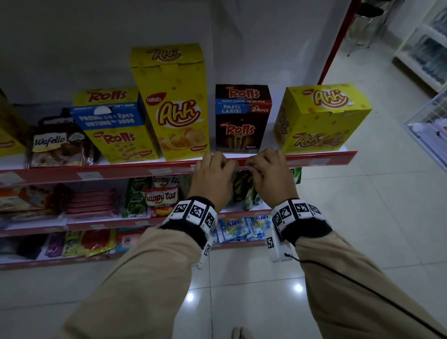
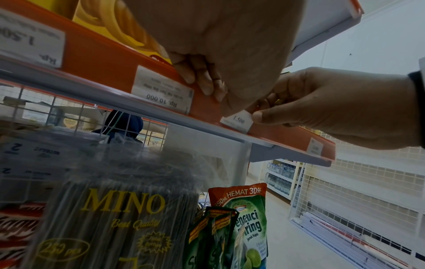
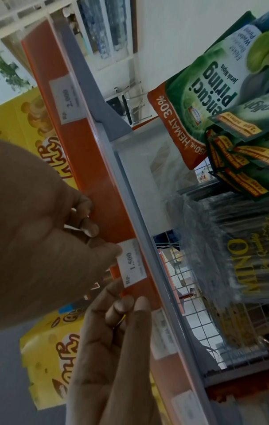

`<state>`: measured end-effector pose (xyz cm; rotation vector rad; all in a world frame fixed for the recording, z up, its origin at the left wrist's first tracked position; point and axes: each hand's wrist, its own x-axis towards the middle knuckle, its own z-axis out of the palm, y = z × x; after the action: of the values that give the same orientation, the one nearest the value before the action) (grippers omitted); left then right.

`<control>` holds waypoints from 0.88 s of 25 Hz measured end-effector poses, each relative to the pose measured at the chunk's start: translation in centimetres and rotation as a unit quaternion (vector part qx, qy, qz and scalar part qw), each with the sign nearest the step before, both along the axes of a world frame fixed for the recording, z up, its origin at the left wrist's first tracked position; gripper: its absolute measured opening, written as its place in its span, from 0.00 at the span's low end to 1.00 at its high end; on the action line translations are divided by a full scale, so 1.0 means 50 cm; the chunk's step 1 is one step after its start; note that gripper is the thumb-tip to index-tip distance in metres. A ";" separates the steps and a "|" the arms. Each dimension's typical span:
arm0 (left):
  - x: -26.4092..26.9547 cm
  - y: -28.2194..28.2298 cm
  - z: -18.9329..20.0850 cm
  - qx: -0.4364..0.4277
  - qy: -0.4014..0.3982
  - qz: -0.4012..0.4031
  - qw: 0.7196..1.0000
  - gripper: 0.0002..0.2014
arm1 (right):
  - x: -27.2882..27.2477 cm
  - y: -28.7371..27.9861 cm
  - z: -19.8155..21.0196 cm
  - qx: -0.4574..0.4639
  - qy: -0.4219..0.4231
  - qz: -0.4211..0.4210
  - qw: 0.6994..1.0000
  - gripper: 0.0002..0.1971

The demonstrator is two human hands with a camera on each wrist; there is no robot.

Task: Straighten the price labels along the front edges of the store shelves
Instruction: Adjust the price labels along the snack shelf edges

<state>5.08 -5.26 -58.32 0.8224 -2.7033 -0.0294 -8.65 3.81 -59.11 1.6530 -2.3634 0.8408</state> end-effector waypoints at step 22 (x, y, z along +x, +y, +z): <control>0.115 -0.038 0.027 0.055 0.046 -0.020 0.997 0.22 | 0.077 -0.035 0.010 -0.025 0.010 -0.028 0.999 0.08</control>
<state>10.81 -7.14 -56.96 0.7773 -2.6500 -0.2228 -4.82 2.07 -58.59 1.5603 -2.3441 0.8619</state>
